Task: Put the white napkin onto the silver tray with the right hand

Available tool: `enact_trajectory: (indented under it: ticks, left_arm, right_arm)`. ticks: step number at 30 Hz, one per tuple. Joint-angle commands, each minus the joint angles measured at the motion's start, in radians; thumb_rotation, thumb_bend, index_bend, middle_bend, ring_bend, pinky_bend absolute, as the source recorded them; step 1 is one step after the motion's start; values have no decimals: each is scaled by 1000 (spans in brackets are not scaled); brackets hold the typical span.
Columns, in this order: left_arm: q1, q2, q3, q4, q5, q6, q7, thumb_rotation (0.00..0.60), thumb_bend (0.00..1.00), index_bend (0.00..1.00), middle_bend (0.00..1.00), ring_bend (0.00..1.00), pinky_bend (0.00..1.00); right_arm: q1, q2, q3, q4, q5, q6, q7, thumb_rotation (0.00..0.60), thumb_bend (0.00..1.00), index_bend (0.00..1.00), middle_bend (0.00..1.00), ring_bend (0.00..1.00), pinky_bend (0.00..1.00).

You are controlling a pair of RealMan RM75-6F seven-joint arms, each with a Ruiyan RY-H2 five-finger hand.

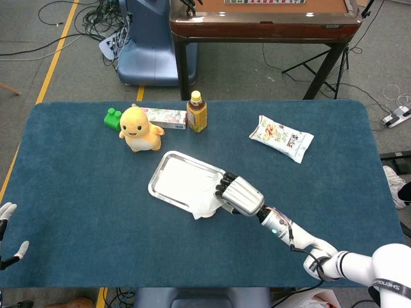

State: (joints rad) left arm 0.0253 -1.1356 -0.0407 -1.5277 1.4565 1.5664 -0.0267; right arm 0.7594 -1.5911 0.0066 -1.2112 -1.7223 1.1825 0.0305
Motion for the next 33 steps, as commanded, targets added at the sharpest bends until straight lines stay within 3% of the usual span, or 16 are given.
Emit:
enact_trajectory:
  ticks: [1, 15, 33]
  left_arm:
    - [0, -2, 0, 1, 3, 2, -1, 600, 246, 119, 116, 137, 74]
    - [2, 2, 1, -11, 6, 2, 12, 600, 246, 119, 116, 138, 74]
    - [5, 2, -3, -34, -7, 2, 50, 600, 246, 119, 116, 137, 74]
  right_arm:
    - [-7, 8, -12, -8, -3, -3, -2, 600, 473, 697, 545, 418, 336]
    - [-19, 24, -23, -10, -8, -7, -14, 600, 473, 697, 545, 418, 336]
    - [98, -112, -39, 350, -96, -6, 236, 600, 428, 697, 547, 418, 336]
